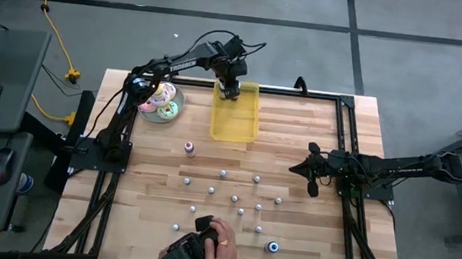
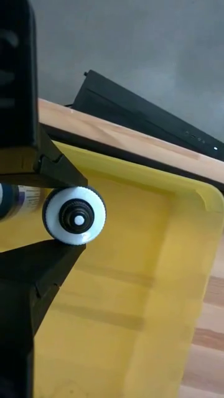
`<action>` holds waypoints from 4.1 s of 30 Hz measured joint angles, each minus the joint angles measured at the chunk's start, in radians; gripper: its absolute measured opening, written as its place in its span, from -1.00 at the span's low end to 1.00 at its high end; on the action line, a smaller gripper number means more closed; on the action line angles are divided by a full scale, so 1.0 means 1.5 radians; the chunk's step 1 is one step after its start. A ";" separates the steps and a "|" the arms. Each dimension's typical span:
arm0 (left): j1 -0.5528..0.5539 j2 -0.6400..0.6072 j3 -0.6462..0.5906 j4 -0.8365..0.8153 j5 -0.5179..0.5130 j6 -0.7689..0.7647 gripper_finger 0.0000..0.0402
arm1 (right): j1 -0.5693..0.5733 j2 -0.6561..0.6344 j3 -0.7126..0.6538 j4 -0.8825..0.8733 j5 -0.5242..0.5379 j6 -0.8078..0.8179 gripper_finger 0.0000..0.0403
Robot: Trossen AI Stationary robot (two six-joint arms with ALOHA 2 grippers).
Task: Pick & Place food coloring
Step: Put the large black food coloring bottle into the yellow bin, then put the large blue food coloring bottle into the yellow bin
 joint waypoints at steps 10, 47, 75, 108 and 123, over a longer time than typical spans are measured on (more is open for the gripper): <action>0.000 0.000 0.000 0.001 -0.004 -0.001 -0.26 | 0.000 0.000 0.000 0.000 0.000 0.000 -1.00; 0.000 -0.050 -0.001 -0.003 -0.018 0.016 -0.18 | 0.000 0.000 0.000 0.000 0.000 0.000 -1.00; -0.250 -0.345 0.001 -0.041 0.120 -0.008 0.46 | 0.000 0.000 0.000 0.000 0.000 0.000 -1.00; -0.670 -0.146 0.000 0.126 0.025 -0.056 0.46 | 0.000 0.000 0.000 0.000 0.000 0.000 -1.00; -0.668 -0.012 -0.001 0.296 0.109 -0.111 0.46 | 0.000 0.000 0.000 0.000 0.000 0.000 -1.00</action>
